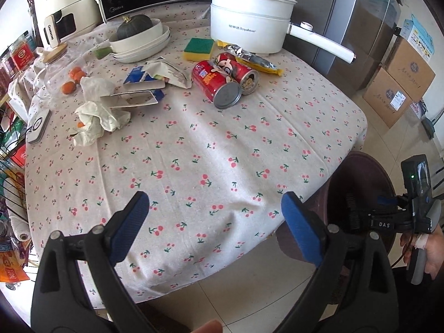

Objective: Collect trash
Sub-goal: 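Carry the tray and carton to the bin and release the tray from the right tool, then move both tools back over the table toward the tissues and snack box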

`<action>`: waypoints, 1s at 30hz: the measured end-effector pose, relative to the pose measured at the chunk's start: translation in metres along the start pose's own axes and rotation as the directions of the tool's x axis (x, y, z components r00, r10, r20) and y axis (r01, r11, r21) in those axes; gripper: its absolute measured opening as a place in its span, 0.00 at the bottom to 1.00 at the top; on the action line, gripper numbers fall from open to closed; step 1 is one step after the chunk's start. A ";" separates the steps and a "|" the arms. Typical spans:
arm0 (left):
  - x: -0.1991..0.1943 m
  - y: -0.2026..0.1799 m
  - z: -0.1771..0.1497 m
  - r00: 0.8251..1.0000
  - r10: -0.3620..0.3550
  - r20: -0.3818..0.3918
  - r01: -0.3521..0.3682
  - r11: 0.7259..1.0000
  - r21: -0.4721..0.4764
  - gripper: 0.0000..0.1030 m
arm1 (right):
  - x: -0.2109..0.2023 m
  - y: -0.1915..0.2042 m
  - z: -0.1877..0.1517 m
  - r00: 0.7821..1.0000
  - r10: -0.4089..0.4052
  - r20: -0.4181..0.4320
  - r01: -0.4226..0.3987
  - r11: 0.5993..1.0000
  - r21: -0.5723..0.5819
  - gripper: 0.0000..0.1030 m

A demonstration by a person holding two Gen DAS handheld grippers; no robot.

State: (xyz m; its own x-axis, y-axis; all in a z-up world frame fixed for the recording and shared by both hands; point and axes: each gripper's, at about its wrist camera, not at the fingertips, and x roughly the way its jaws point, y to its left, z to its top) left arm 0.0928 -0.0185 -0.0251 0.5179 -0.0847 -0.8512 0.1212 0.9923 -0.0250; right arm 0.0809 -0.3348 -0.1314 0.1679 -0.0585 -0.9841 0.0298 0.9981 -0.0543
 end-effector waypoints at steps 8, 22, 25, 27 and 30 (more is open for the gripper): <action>-0.009 0.020 0.004 1.000 0.012 0.018 -0.011 0.999 -0.049 0.93 | -0.062 0.011 0.002 0.985 0.093 0.145 -0.091 0.996 -0.014 0.69; 0.006 0.069 0.031 0.993 0.114 0.011 -0.111 0.980 -0.167 0.93 | -0.114 0.062 0.060 0.948 0.142 0.287 -0.134 0.990 -0.046 0.80; 0.019 0.085 0.043 0.988 0.157 0.005 -0.153 0.970 -0.188 0.93 | -0.122 0.077 0.077 0.938 0.168 0.302 -0.155 0.986 -0.068 0.81; 0.030 0.097 0.051 0.985 0.172 -0.005 -0.169 0.962 -0.215 0.93 | -0.122 0.088 0.089 0.933 0.182 0.310 -0.167 0.983 -0.074 0.82; 0.047 0.115 0.059 0.984 0.179 -0.026 -0.179 0.947 -0.266 0.93 | -0.120 0.099 0.103 0.928 0.214 0.306 -0.203 0.977 -0.068 0.82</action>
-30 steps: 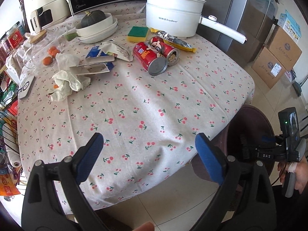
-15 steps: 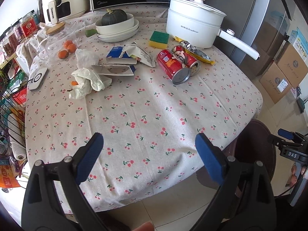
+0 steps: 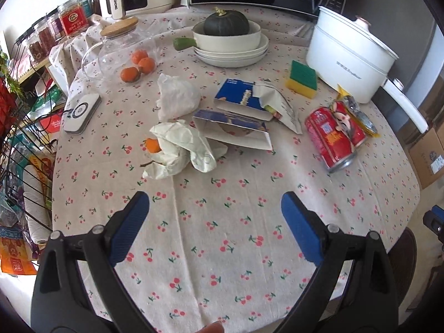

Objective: Collect trash
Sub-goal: 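Move both tools back over the table toward the tissues and snack box, then grasp the crumpled white tissue with the left tool and lift it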

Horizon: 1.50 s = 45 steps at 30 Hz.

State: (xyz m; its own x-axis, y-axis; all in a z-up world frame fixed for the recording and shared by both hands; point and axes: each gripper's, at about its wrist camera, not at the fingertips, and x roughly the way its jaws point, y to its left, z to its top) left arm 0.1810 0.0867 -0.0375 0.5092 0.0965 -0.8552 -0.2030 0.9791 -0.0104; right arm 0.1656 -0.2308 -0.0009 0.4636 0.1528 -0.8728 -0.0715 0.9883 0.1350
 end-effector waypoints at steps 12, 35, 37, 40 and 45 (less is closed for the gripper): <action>0.039 0.022 0.041 0.993 -0.105 0.059 0.114 0.975 -0.193 0.91 | 0.032 0.013 0.018 0.999 0.013 -0.044 -0.013 1.000 0.017 0.82; 0.058 0.063 0.047 0.998 -0.046 0.041 0.054 0.968 -0.246 0.61 | 0.041 0.001 0.010 0.995 -0.025 -0.094 0.025 1.000 -0.001 0.82; 0.068 0.064 0.042 0.998 -0.060 0.019 0.063 0.968 -0.242 0.61 | 0.040 0.004 0.009 0.995 -0.024 -0.094 0.023 1.000 -0.012 0.82; 0.075 0.060 0.038 0.998 -0.056 0.008 0.057 0.976 -0.211 0.61 | 0.039 0.008 0.008 0.995 -0.023 -0.093 0.021 0.999 -0.024 0.82; 0.071 0.036 0.032 1.000 -0.013 -0.013 0.012 0.998 -0.066 0.39 | 0.036 0.015 0.006 0.996 -0.027 -0.082 0.023 0.999 -0.049 0.82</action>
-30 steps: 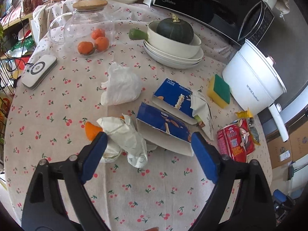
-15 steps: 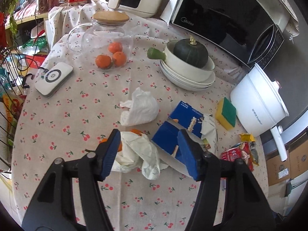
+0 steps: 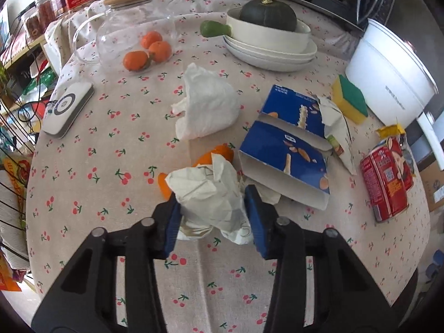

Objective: Collect trash
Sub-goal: 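Grasp the crumpled white tissue with the left tool and lift it, then grasp the blue snack box with the right tool and lift it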

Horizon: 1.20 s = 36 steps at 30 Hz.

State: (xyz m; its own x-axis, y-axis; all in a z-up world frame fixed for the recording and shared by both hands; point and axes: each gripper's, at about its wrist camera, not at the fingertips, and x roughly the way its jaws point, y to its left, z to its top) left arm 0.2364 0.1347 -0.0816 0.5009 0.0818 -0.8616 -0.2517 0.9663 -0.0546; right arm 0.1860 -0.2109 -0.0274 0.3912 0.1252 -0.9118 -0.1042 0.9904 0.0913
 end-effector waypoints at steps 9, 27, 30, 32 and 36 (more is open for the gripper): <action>-0.035 0.009 -0.015 0.999 -0.031 -0.029 0.032 0.999 0.028 0.25 | 0.000 0.015 -0.010 1.000 0.011 0.002 -0.011 1.000 -0.015 0.82; -0.094 0.105 -0.030 0.999 -0.031 0.029 0.034 0.994 -0.107 0.25 | 0.061 0.214 0.045 0.984 0.171 -0.058 -0.176 0.978 -0.111 0.88; -0.095 0.115 -0.033 0.999 -0.034 0.027 0.036 0.993 -0.110 0.25 | 0.080 0.236 0.066 0.987 0.155 -0.045 -0.157 0.986 -0.051 0.97; -0.096 0.120 -0.034 0.999 -0.031 0.028 0.034 0.993 -0.109 0.25 | 0.092 0.248 0.079 0.989 0.143 -0.039 -0.143 0.990 -0.009 1.00; -0.097 0.129 -0.035 0.999 -0.026 0.036 0.030 0.994 -0.107 0.25 | 0.116 0.264 0.095 0.990 0.130 -0.054 -0.126 0.990 0.059 1.00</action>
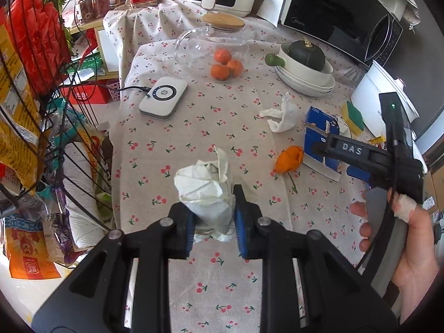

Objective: Collect trash
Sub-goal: 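Grasp the blue snack box with the right tool and lift it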

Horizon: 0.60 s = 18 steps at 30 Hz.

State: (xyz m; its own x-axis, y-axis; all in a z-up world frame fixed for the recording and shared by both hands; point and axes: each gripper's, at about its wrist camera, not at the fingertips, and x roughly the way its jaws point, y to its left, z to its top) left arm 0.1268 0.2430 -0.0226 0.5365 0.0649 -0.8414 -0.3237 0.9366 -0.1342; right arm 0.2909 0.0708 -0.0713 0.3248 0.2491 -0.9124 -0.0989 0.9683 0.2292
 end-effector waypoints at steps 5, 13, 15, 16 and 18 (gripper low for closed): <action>0.005 0.007 -0.001 1.000 -0.002 -0.016 0.002 1.000 -0.006 0.25 | 0.023 0.003 0.010 0.995 -0.095 0.008 0.094 0.995 0.043 1.00; 0.007 0.004 -0.003 1.000 -0.007 -0.019 0.007 1.000 0.007 0.25 | 0.034 -0.004 0.010 0.995 -0.103 0.002 0.102 0.992 0.074 1.00; 0.006 0.002 -0.004 1.000 -0.010 -0.018 0.010 1.000 0.011 0.25 | 0.034 -0.005 0.009 0.996 -0.091 -0.010 0.091 0.993 0.072 1.00; 0.005 0.000 -0.004 1.000 -0.011 -0.017 0.012 1.000 0.013 0.25 | 0.034 -0.006 0.009 0.997 -0.080 -0.017 0.081 0.994 0.073 1.00; 0.004 -0.002 -0.005 1.000 -0.017 -0.016 0.017 1.000 0.016 0.25 | 0.034 -0.011 0.007 0.998 -0.057 -0.033 0.059 0.995 0.077 1.00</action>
State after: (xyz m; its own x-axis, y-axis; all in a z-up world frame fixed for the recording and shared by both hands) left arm 0.1259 0.2402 -0.0281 0.5293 0.0438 -0.8473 -0.3018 0.9431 -0.1398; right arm 0.3099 0.0684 -0.1023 0.2987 0.1929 -0.9347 -0.0070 0.9798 0.2000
